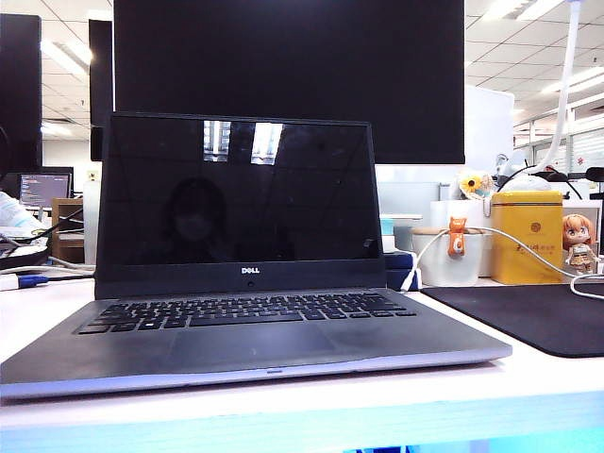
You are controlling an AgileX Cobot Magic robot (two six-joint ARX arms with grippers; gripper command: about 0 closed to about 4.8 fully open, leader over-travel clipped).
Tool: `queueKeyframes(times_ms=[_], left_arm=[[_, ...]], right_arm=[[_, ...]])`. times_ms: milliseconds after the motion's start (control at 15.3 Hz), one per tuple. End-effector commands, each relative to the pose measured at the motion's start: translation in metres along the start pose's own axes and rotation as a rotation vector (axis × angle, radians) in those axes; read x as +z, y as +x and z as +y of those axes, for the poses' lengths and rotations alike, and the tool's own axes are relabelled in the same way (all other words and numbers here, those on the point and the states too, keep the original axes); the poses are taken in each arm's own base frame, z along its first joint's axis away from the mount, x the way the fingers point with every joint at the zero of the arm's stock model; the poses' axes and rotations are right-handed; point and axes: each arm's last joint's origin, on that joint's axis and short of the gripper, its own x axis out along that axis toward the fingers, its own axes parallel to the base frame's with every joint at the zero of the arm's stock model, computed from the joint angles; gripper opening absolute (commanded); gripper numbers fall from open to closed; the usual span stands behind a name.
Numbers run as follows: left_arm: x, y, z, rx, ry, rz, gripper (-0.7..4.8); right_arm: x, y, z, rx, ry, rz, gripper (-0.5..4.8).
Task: Close the lid of the gray laptop.
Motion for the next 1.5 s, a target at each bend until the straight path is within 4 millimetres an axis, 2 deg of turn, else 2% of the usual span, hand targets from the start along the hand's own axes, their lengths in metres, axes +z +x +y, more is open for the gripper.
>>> queueKeyframes(times_ms=[65, 196, 327, 523, 654, 850, 981, 1046, 1111, 1307, 1504], left_arm=[[0.024, -0.007, 0.000, -0.007, -0.074, -0.084, -0.06], [0.053, -0.016, 0.000, 0.035, -0.077, -0.127, -0.06], [0.074, -0.015, 0.000, 0.043, -0.048, -0.122, -0.06], [0.113, 0.002, -0.004, 0.012, 0.034, -0.100, -0.06], [0.145, 0.017, -0.008, -0.056, 0.120, -0.115, -0.06], [0.203, 0.055, -0.015, -0.116, 0.251, -0.072, -0.06], [0.226, 0.078, -0.016, -0.114, 0.282, -0.057, -0.06], [0.233, 0.088, -0.017, -0.117, 0.301, -0.037, -0.06], [0.242, 0.106, -0.018, -0.135, 0.321, 0.002, -0.06], [0.252, 0.148, -0.017, -0.175, 0.323, 0.140, -0.06], [0.264, 0.188, -0.015, -0.168, 0.323, 0.250, -0.06]], right_arm=[[0.014, -0.003, 0.002, 0.003, 0.068, -0.055, -0.05], [0.032, -0.009, 0.003, -0.057, 0.089, -0.104, -0.05], [0.048, -0.014, 0.005, -0.070, 0.092, -0.154, -0.05], [0.072, -0.017, 0.009, -0.064, 0.092, -0.186, -0.05], [0.088, -0.014, 0.011, -0.064, 0.090, -0.171, -0.05], [0.121, -0.001, 0.019, -0.004, 0.049, -0.078, -0.05], [0.143, 0.010, 0.024, 0.059, -0.029, -0.015, -0.05], [0.152, 0.016, 0.027, 0.098, -0.059, 0.005, -0.05], [0.163, 0.027, 0.030, 0.144, -0.087, 0.041, -0.05], [0.173, 0.052, 0.032, 0.184, -0.122, 0.112, -0.05], [0.178, 0.066, 0.034, 0.234, -0.149, 0.151, -0.05]])
